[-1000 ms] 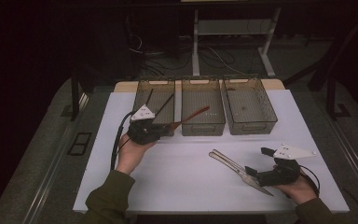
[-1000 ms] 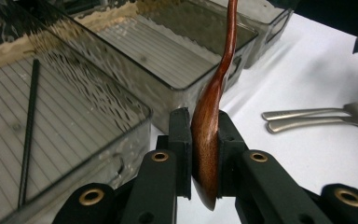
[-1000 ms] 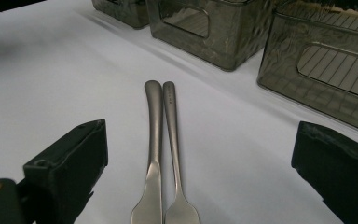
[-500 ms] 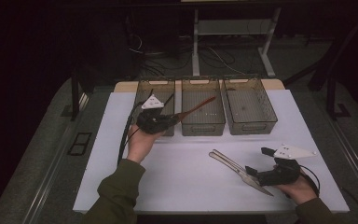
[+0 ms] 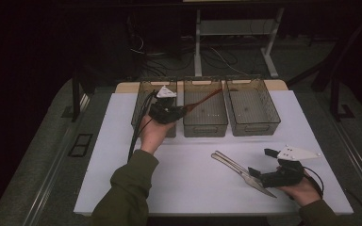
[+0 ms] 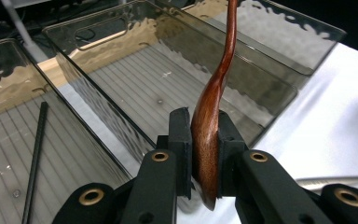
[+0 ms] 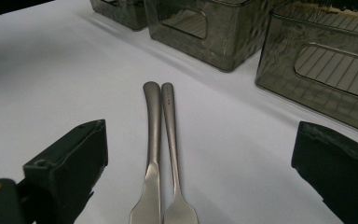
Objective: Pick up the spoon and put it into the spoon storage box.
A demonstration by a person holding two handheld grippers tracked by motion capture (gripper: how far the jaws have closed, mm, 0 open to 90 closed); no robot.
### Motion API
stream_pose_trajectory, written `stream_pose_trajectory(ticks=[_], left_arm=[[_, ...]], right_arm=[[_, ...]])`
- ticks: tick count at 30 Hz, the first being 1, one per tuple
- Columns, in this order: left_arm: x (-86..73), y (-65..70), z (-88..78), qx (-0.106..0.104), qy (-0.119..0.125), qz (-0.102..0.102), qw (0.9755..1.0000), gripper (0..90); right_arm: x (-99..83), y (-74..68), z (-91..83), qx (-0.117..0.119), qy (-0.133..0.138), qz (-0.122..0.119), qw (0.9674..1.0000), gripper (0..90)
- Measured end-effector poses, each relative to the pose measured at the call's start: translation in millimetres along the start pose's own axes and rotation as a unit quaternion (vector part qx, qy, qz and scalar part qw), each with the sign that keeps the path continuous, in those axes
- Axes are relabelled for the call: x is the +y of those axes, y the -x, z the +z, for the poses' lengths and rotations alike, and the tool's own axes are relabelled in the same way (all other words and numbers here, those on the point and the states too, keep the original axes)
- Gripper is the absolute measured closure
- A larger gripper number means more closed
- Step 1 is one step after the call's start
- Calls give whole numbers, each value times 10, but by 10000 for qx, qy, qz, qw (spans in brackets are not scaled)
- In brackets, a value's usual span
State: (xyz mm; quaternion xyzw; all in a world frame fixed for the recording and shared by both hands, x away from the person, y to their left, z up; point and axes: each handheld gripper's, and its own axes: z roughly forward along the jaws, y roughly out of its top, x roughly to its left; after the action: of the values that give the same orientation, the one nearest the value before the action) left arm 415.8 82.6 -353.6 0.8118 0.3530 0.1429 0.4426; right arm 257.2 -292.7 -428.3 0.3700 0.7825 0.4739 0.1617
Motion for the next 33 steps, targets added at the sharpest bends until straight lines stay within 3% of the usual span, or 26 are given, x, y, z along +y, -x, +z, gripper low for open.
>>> stream_pose_trajectory(ticks=[12,24,26,33], left_arm=[[132,-30,285,295,-238,-106,9992,794],[109,15,549,586,-599,-271,9961,793],[100,0,574,581,-711,-260,9954,793],[89,23,622,585,-772,-217,9951,792]], right_arm=[[1,5,-4,10,14,13,10000,31],[2,8,-19,25,45,21,10000,31],[2,10,-21,26,45,31,10000,31],[2,11,-27,4,84,34,10000,31]])
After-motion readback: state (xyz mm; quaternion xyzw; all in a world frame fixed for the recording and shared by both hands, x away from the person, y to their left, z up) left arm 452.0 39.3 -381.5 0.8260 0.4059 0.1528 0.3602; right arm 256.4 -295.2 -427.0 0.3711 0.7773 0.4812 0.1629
